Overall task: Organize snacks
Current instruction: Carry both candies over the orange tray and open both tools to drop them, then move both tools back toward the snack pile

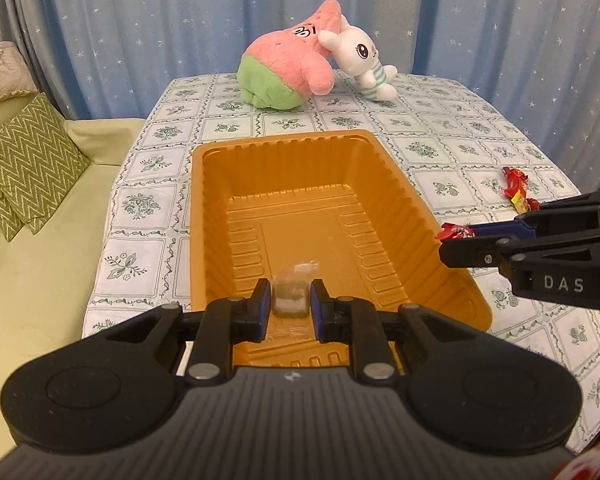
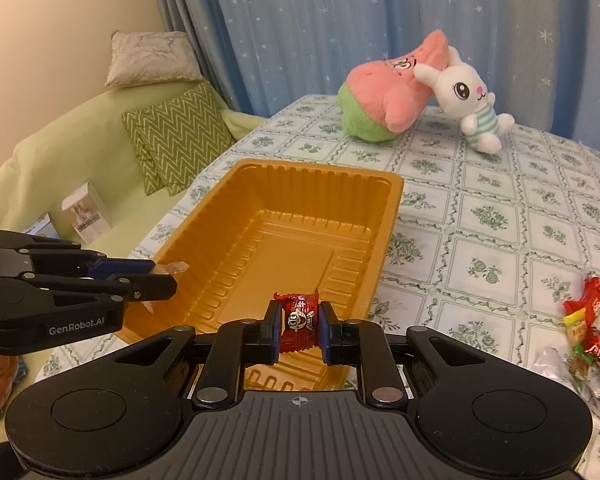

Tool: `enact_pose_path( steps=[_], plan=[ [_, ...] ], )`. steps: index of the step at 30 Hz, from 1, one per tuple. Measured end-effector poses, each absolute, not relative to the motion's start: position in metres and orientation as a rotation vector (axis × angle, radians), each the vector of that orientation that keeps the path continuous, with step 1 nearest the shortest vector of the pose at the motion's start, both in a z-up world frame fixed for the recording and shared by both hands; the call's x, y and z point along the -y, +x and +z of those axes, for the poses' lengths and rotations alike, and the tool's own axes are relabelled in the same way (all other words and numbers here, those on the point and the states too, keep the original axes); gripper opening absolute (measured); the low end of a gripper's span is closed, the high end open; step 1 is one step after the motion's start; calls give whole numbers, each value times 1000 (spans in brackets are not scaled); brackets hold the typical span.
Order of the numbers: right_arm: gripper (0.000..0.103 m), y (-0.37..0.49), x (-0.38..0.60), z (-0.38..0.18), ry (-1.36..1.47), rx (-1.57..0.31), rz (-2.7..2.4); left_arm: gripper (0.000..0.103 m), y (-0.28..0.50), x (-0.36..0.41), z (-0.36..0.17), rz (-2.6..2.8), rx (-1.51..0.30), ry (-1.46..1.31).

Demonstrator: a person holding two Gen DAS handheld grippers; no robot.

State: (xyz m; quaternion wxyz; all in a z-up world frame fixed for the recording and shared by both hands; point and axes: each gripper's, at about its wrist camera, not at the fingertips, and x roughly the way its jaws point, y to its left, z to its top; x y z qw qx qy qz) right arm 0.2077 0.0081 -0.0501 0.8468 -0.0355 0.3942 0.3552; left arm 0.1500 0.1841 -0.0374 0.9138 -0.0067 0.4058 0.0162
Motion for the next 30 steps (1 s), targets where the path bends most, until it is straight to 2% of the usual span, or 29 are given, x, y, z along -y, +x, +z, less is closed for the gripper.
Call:
enact_pose_path(
  steps=[8,13,17,18,19,20,21,24,26,30],
  plan=[
    [19,207,-9,-52,-74,-841,754,32,138,-190,-35,51,-828,-30],
    [19,207,-14,-52,-68,-843,774,35,122,-198,-27,80,-809,-48],
    [20,207,-18,-51,-31,-840,806,49,111,-202,-22,96,-796,-61],
    [24,208,-19,-50,-22,-844,808,50,109,-203,-21,100,-794,-63],
    [42,207,-18,-49,-15,-839,804,51,107,-203,-20,102,-793,-66],
    [65,206,-15,-48,-5,-829,797,52,105,-203,-20,105,-792,-69],
    [70,204,-12,-46,5,-816,788,53,102,-202,-19,109,-791,-69],
    [71,199,1,-41,11,-816,752,58,96,-198,-16,111,-785,-69],
    [71,194,16,-38,27,-818,720,65,91,-193,-14,110,-777,-73],
    [71,177,54,-33,70,-821,627,71,81,-178,-8,93,-764,-82]
  ],
)
